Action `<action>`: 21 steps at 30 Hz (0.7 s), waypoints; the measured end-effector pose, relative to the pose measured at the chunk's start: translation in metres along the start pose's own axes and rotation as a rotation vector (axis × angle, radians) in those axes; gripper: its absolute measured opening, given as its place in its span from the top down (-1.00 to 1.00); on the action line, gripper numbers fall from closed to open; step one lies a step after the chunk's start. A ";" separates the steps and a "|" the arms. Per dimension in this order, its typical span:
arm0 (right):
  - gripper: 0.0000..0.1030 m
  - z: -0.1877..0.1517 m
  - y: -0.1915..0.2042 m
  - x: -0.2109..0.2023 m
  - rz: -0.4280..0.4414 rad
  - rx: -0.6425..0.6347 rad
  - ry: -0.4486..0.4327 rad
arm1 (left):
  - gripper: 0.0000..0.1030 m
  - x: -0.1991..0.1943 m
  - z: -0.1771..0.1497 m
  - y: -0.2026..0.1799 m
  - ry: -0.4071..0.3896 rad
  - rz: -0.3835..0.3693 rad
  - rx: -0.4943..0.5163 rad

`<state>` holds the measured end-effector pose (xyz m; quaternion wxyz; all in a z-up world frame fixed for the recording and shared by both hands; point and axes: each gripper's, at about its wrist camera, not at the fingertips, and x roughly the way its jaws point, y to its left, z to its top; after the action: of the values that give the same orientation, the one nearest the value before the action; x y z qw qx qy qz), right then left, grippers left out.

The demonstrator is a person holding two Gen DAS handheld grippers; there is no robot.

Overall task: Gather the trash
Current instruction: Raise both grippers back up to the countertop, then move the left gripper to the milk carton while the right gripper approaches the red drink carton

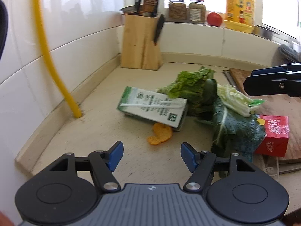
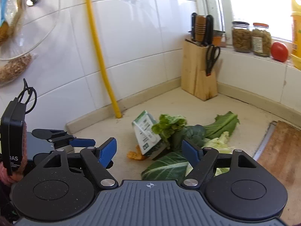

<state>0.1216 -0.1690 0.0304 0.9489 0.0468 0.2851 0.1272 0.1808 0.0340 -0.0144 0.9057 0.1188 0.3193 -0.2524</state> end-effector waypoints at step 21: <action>-0.65 -0.021 -0.026 -0.023 -0.195 0.115 0.026 | -0.36 0.027 0.010 -0.017 0.031 -0.177 0.062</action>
<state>0.0970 -0.2000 0.0203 0.9487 0.0715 0.3075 0.0185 0.1948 0.0055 -0.0243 0.8708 0.1219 0.3343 -0.3393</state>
